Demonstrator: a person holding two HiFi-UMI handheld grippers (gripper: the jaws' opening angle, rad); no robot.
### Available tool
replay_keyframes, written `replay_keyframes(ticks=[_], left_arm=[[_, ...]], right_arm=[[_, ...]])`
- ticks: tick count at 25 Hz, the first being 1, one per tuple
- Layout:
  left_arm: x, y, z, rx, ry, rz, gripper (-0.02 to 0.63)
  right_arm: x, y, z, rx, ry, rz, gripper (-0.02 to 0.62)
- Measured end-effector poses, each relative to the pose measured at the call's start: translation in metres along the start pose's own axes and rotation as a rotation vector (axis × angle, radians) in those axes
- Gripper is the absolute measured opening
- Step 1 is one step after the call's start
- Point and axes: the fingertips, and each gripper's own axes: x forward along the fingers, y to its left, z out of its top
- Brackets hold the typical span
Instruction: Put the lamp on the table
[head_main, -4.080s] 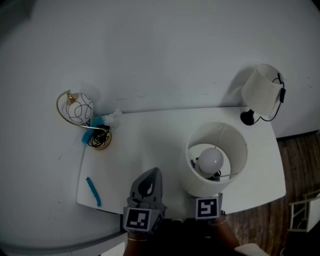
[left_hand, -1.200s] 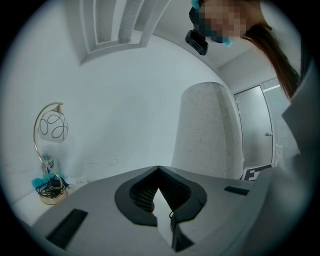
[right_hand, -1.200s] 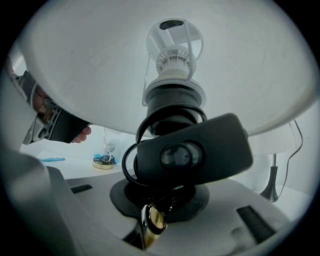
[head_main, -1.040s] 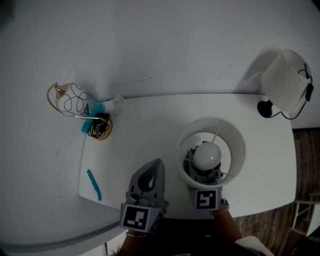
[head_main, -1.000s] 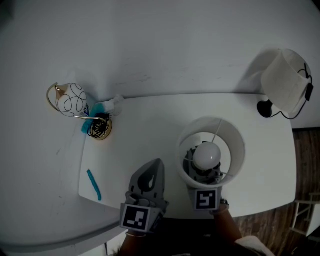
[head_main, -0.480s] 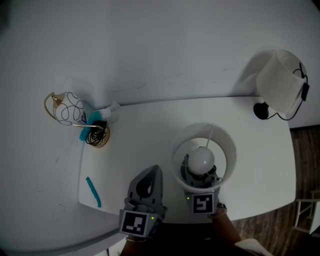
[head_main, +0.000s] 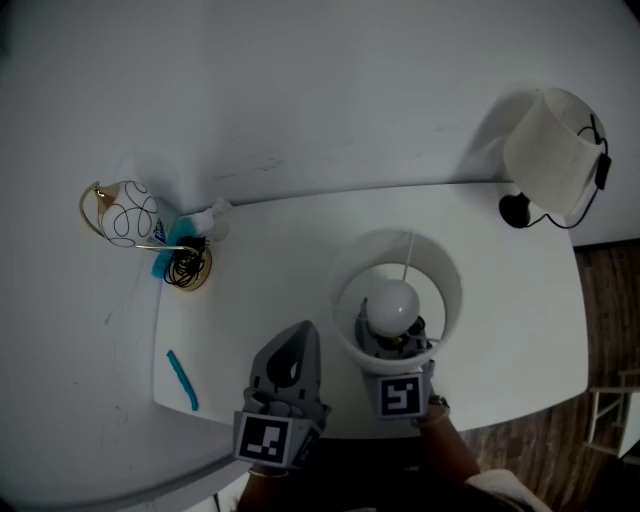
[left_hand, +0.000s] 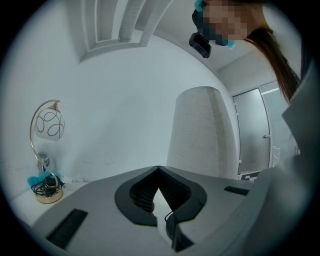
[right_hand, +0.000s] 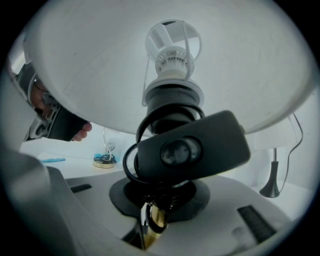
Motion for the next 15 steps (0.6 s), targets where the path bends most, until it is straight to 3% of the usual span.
replay_keyframes(ticks=[15], left_arm=[[0.0006,-0.0053,-0.0020,0.007,0.005,-0.016,-0.002]], right_arm=[[-0.0008,0.0007,-0.0090,-0.001,0.030,0.009,0.086]])
